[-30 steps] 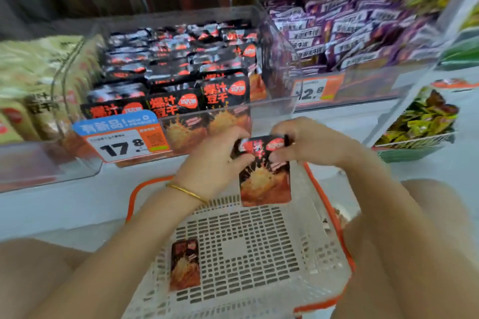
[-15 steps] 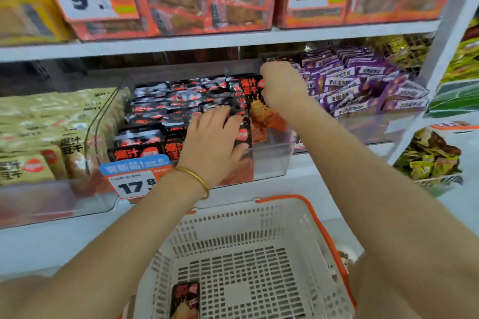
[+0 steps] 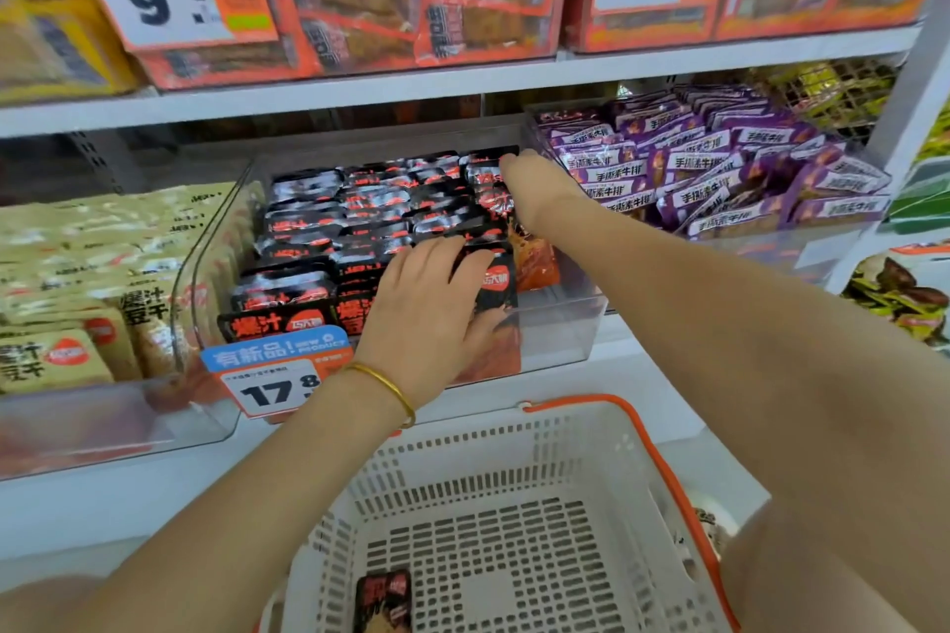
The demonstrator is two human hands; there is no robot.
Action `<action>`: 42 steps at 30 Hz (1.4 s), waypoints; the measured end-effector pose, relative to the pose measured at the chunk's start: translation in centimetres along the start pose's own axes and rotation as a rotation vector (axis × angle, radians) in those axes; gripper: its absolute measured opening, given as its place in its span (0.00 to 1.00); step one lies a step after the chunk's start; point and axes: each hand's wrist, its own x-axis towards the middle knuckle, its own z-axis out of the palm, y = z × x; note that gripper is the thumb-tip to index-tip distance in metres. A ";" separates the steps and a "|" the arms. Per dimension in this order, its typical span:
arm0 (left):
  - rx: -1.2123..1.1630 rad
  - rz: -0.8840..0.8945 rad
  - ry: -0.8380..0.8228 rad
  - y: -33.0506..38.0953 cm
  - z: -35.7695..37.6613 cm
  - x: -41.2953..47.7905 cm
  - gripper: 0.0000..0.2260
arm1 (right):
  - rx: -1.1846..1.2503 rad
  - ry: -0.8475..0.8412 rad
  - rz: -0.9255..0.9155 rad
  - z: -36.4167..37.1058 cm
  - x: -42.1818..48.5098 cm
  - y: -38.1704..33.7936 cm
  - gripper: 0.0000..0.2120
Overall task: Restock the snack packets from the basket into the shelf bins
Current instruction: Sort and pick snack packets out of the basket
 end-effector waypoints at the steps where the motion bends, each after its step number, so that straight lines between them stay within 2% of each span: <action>1: -0.003 0.006 0.011 -0.1 0.1 0.0 0.25 | -0.015 -0.012 0.002 0.0 0.0 0.0 0.21; 4: -0.031 0.017 0.050 -0.2 0.1 -0.2 0.25 | -0.005 -0.035 0.032 0.0 0.2 -0.2 0.19; 7: -0.068 0.053 0.163 0.1 -0.2 -1.0 0.21 | 0.083 0.040 0.064 -0.6 -0.9 -0.5 0.20; 11: -0.092 0.199 0.388 1.0 0.1 -4.0 0.11 | 0.297 0.250 0.059 -1.4 -5.3 0.3 0.21; 14: -0.118 0.284 0.426 1.1 2.2 -7.7 0.08 | 0.605 0.475 0.038 -0.8 -10.9 0.3 0.14; 16: -0.108 0.327 0.305 0.4 5.0 -9.9 0.07 | 0.782 0.527 -0.001 0.6 -15.4 -0.8 0.10; 17: -0.088 0.321 0.194 -0.2 6.7 -11.0 0.08 | 0.832 0.477 -0.022 1.8 -17.3 -1.6 0.09; 19: -0.031 0.261 -0.145 -1.4 10.2 -12.9 0.11 | 0.836 0.239 -0.058 5.7 -19.6 -3.4 0.09; 21: -0.014 0.127 -0.518 -2.8 13.6 -14.8 0.15 | 0.722 -0.088 -0.088 10.7 -20.3 -4.8 0.09; 23: -0.031 -0.035 -0.760 -4.4 17.4 -16.8 0.17 | 0.597 -0.350 -0.080 15.7 -20.3 -5.7 0.11; 25: -0.037 -0.145 -0.920 -5.5 20.6 -18.3 0.18 | 0.524 -0.506 -0.034 19.4 -20.3 -6.0 0.11; 27: -0.063 -0.185 -1.029 -6.0 23.5 -19.8 0.19 | 0.474 -0.601 -0.015 21.9 -20.3 -6.1 0.11; 32: -0.052 -0.128 -1.300 -6.1 28.6 -23.1 0.20 | 0.401 -0.759 0.046 25.1 -20.3 -6.2 0.11; 34: -0.025 -0.080 -1.310 -6.2 30.0 -24.0 0.21 | 0.401 -0.787 0.075 25.8 -20.1 -6.0 0.11; 37: -0.019 -0.104 -1.387 -5.9 31.0 -24.8 0.20 | 0.392 -0.801 0.112 26.6 -20.0 -5.2 0.12; 42: -0.030 -0.209 -1.385 -5.8 30.8 -25.0 0.17 | 0.384 -0.811 0.122 27.3 -20.0 -4.5 0.12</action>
